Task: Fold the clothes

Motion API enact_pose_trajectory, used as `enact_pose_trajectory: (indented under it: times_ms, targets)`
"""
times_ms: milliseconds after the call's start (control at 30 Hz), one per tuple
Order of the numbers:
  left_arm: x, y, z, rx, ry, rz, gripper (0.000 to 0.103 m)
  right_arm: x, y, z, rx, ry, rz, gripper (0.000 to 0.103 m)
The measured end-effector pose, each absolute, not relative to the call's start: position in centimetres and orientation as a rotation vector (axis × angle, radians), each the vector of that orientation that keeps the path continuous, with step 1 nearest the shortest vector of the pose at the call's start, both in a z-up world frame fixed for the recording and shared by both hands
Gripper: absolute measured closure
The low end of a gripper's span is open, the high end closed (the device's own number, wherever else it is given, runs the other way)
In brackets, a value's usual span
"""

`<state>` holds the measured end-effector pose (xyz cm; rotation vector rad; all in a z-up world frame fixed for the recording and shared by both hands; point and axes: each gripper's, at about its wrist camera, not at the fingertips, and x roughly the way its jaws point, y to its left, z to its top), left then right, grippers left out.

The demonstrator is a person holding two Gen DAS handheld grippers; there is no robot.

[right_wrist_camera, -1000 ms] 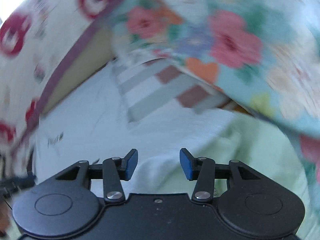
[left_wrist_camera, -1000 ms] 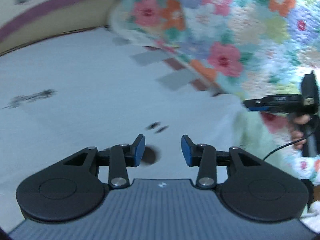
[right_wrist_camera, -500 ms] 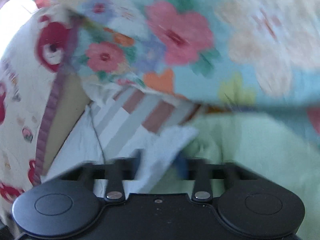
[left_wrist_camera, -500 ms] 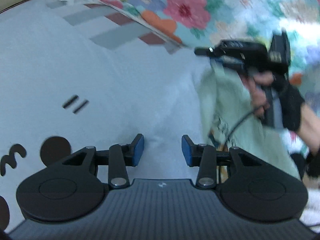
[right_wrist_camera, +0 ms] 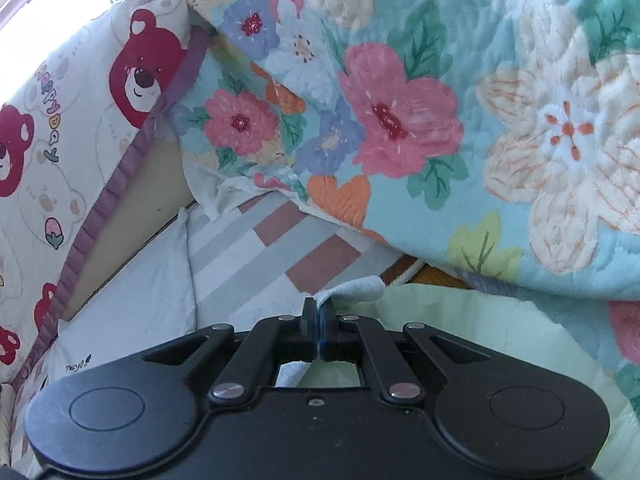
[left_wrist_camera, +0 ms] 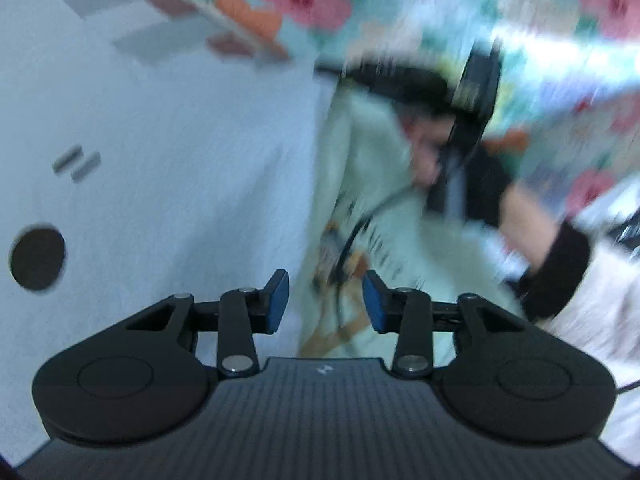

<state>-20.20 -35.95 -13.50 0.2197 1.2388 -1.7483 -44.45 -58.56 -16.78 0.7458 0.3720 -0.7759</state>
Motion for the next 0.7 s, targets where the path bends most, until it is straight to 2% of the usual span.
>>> enact_pose_trajectory:
  times_ms: [100,200,533,700]
  targets:
    - [-17.8,-36.0,-12.6,0.081,1.209,-1.656,0.063,-44.4,-58.5,-16.3,0.770,0.347,-0.759,0.100]
    - [-17.0,-36.5,-13.2,0.116,1.210,-1.533,0.064,-43.6,-57.6,-14.8,0.748,0.319,-0.711,0.100]
    - [-11.1,-33.4,-14.6,-0.162,1.256,-1.290,0.063,-33.6,-46.2,-11.0,0.268,0.585,-0.151,0.100]
    - [-10.9,-33.3,-15.5,-0.135,1.266,-1.263,0.061,-33.8,-45.3,-11.9,0.246,0.663,-0.085,0.100]
